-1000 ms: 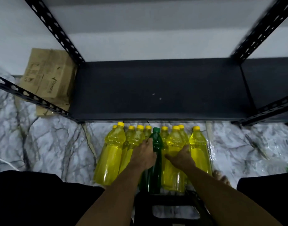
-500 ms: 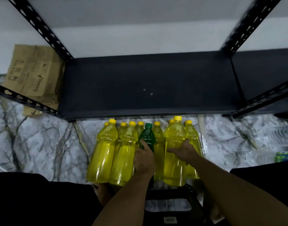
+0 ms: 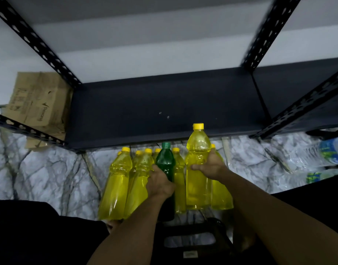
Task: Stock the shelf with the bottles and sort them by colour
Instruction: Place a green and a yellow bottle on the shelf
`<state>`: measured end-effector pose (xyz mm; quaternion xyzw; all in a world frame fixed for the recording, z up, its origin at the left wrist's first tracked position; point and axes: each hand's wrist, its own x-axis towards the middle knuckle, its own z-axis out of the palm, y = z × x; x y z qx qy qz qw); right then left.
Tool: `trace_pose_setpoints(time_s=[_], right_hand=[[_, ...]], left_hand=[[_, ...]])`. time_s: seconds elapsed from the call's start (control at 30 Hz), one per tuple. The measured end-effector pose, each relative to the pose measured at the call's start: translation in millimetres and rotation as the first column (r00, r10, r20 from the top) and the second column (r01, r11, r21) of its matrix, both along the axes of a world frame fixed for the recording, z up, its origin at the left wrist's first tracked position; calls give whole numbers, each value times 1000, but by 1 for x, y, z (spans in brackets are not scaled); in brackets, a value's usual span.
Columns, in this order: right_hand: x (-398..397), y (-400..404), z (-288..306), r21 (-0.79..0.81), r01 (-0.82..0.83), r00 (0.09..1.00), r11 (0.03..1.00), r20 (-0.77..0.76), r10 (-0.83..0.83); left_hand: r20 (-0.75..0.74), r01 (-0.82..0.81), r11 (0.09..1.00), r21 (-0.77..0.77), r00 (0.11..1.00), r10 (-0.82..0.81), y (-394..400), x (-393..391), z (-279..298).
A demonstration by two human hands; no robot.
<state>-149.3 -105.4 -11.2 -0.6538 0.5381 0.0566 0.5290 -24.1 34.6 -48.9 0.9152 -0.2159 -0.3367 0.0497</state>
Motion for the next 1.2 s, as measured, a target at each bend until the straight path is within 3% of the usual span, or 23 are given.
trace_pose_setpoints(time_s=[0.23,0.4,0.67,0.87,1.2], right_hand=[[9,-16,45,-99,-112,993,989,35,116],[21,-18,115,-260,-136,983,956,80,162],[12,-20,204,-544,-104,961,833,160,225],[-3,-23,273,-630,-5,920,776,301,251],[-21,-30,411,-755,119,828,645,434,356]], left_hand=[[47,-72,938,-339,994,93,0,13,64],[130,1,833,-553,988,85,-11,26,124],[282,182,713,-677,959,23,-9,37,221],[377,289,598,-748,926,25,-11,37,303],[459,441,296,-847,889,-12,-27,35,442]])
